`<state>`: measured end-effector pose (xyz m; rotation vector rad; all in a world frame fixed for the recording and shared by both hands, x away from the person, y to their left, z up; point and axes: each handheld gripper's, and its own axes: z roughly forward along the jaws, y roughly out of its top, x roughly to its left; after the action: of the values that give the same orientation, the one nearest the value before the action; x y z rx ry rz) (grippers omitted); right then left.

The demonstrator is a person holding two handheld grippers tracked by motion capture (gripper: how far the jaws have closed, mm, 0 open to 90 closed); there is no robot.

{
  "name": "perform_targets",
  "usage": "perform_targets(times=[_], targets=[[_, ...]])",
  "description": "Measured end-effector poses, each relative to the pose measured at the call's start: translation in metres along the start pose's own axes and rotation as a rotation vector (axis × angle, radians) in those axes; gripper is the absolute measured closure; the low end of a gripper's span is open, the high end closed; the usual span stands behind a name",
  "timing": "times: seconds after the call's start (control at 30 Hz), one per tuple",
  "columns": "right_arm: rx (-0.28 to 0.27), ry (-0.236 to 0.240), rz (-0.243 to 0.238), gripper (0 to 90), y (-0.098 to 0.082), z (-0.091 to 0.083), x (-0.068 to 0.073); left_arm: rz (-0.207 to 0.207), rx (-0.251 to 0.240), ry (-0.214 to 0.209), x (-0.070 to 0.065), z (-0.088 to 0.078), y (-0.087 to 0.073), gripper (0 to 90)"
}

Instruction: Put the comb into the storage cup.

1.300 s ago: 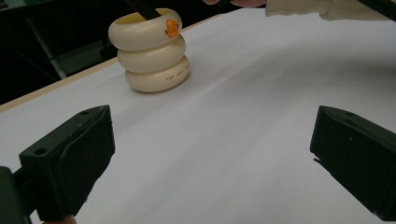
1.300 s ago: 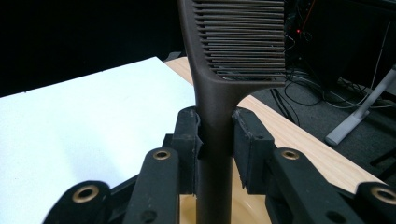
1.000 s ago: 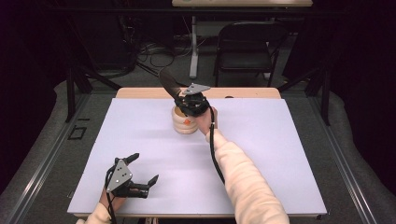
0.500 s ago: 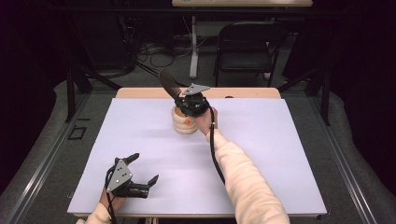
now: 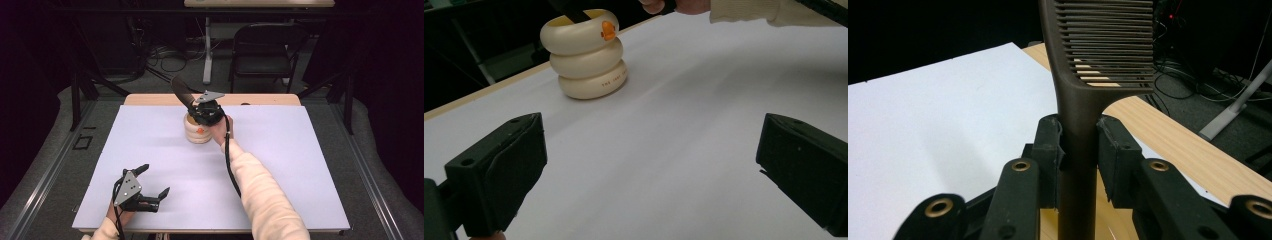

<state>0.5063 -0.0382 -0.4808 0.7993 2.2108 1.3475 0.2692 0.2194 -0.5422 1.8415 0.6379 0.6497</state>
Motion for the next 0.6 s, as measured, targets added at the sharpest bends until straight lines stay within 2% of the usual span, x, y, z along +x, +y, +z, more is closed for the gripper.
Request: perform_targets(times=[0.6], targets=[[0.034, 0.002, 0.013, 71.9, -0.0060, 0.0021, -0.0024, -0.001, 0.000, 0.001, 0.0000, 0.0000, 0.0000, 0.0]])
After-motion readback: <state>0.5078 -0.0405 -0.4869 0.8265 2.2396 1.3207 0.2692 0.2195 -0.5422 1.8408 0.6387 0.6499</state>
